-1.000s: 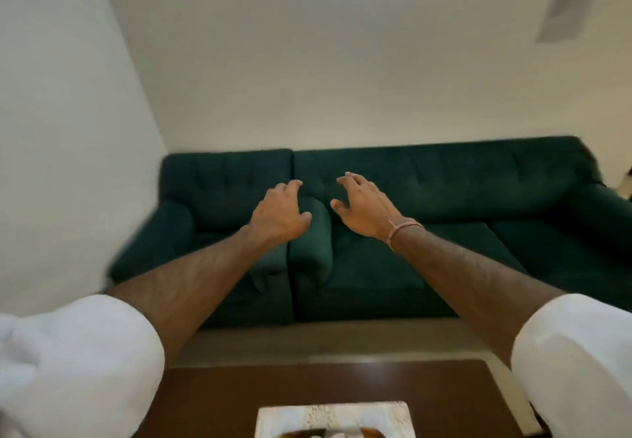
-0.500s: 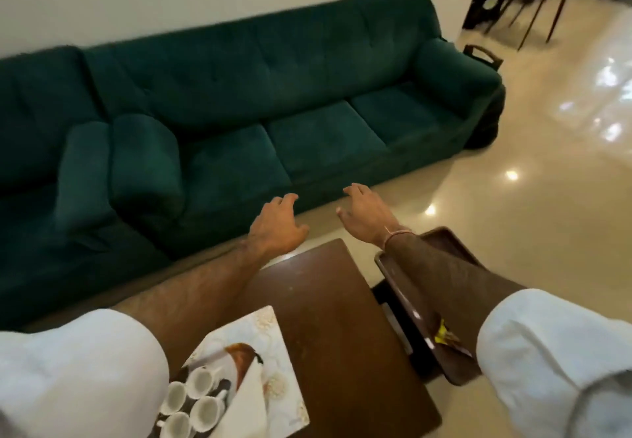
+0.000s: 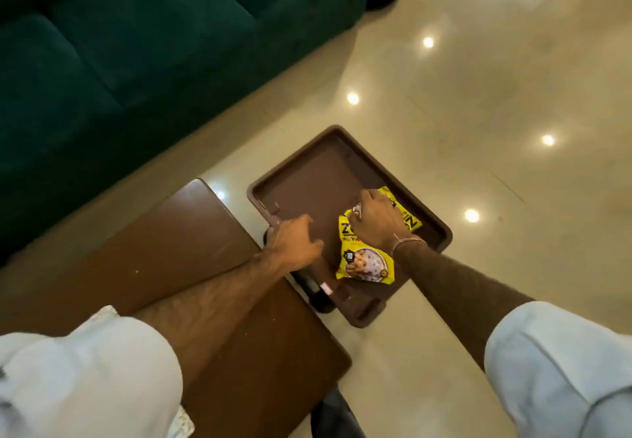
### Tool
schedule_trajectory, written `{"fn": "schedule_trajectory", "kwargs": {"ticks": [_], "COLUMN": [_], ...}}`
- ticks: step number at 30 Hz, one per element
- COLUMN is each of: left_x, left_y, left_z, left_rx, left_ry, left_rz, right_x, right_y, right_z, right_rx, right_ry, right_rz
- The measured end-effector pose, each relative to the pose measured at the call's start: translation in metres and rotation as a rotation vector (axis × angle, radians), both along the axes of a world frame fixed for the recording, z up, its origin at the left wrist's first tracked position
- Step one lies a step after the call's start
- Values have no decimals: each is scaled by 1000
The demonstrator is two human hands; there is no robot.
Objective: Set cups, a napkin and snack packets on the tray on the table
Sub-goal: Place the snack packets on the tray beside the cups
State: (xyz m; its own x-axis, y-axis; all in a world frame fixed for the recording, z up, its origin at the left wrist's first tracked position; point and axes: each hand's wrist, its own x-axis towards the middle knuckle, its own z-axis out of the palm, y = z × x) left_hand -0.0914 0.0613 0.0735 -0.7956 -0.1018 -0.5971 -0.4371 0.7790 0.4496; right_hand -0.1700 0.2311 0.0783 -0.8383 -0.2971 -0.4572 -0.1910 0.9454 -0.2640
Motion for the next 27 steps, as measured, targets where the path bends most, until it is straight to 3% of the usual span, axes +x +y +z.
{"fn": "schedule_trajectory", "kwargs": {"ticks": [4,12,14,17,21,24,27], "left_x": [-10,-22,-23,-21,-16,-10,-7], "left_y": [55,99,101,98,90,78,67], "left_z": [-59,-102,-105,-106,-107,-107,-98], "left_rx": [36,118,168,235,366,525,664], "left_ry": [-90,-130,-130,-54,-66,-71,-10], "left_rz": [-55,265,335,445,571,654,707], "right_x": [-4,8,10,9,5,-3,-8], "right_y": [54,86,80,69,57,54,52], "right_z": [-45,-88,-92,-93,-102,-106,-106], "right_rx": [47,-49,-144,-321,-634,-846,-927], "right_ry": [64,181,172,21,-175,-311,-302], "right_rz": [-174,-499,-718,-1219,-1556,-1622,-1481]}}
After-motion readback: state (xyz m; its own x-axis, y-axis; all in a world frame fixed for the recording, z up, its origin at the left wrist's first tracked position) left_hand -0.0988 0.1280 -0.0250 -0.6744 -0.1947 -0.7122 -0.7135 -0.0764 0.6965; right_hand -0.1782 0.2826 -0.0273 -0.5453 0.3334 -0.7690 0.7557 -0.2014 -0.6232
